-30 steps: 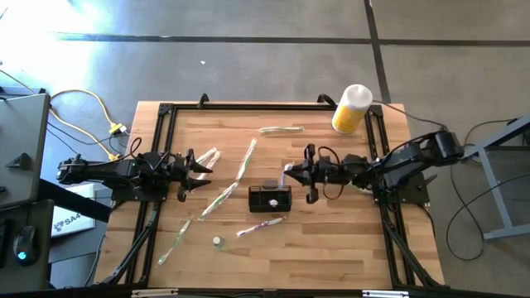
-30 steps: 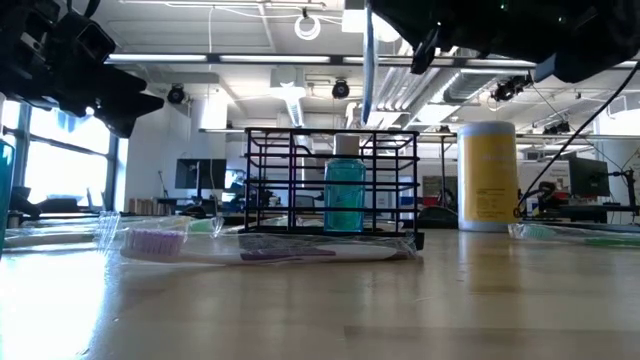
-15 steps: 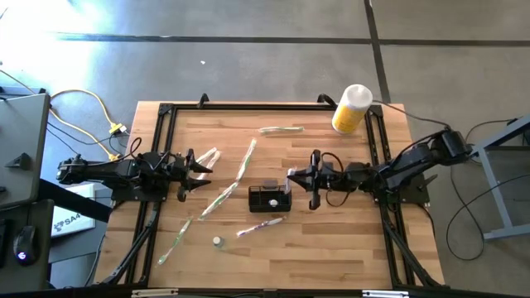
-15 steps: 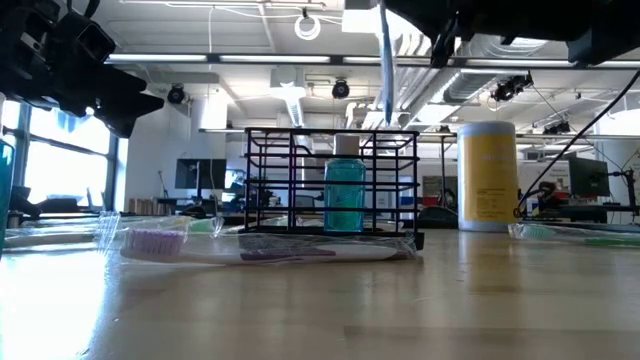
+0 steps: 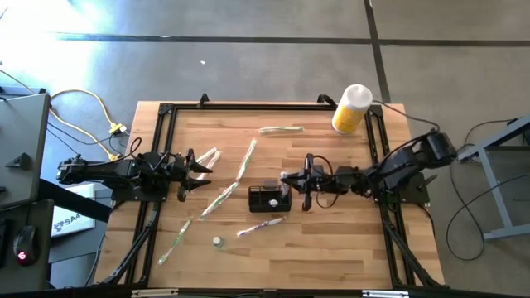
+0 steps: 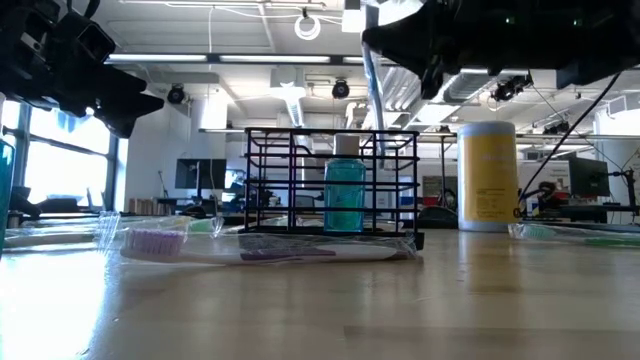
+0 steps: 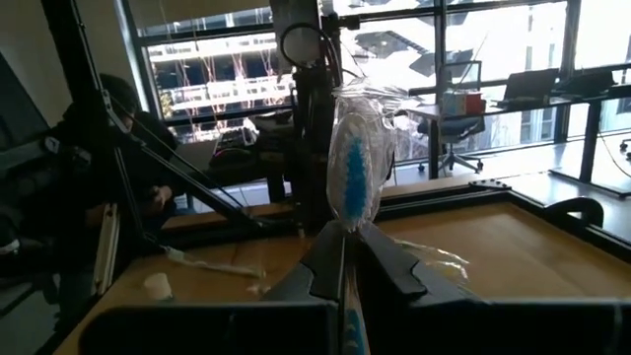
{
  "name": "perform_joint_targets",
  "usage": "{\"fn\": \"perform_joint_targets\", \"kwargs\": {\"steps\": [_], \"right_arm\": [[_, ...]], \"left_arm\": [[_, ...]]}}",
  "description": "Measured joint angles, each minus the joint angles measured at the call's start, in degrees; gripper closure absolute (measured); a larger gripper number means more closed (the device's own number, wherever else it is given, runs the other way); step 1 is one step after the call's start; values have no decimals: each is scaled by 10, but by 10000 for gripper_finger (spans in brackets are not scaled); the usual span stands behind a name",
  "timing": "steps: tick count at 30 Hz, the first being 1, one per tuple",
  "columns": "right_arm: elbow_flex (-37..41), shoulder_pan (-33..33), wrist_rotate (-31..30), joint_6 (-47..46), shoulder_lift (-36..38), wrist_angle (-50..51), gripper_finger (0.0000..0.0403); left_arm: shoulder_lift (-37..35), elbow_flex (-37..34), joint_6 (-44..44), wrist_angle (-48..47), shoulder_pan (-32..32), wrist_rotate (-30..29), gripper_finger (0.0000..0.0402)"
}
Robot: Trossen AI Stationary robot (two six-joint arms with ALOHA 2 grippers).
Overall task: Pick & Place toothbrushing station
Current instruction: Put the blue toothbrush into the black wire organizer
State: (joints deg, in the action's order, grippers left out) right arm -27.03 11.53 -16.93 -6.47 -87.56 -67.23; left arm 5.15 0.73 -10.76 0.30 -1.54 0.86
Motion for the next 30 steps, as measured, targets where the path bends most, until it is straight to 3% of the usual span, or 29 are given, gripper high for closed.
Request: {"fn": "perform_joint_targets", "kwargs": {"steps": [11, 30], "right_arm": [[0, -3, -38, -16, -87, -54, 396], [0, 2, -39, -25, -94, -32, 336]], "left_arm": [[0, 0, 0, 0, 0, 0, 220], [0, 0, -3, 0, 0, 0, 220]]}}
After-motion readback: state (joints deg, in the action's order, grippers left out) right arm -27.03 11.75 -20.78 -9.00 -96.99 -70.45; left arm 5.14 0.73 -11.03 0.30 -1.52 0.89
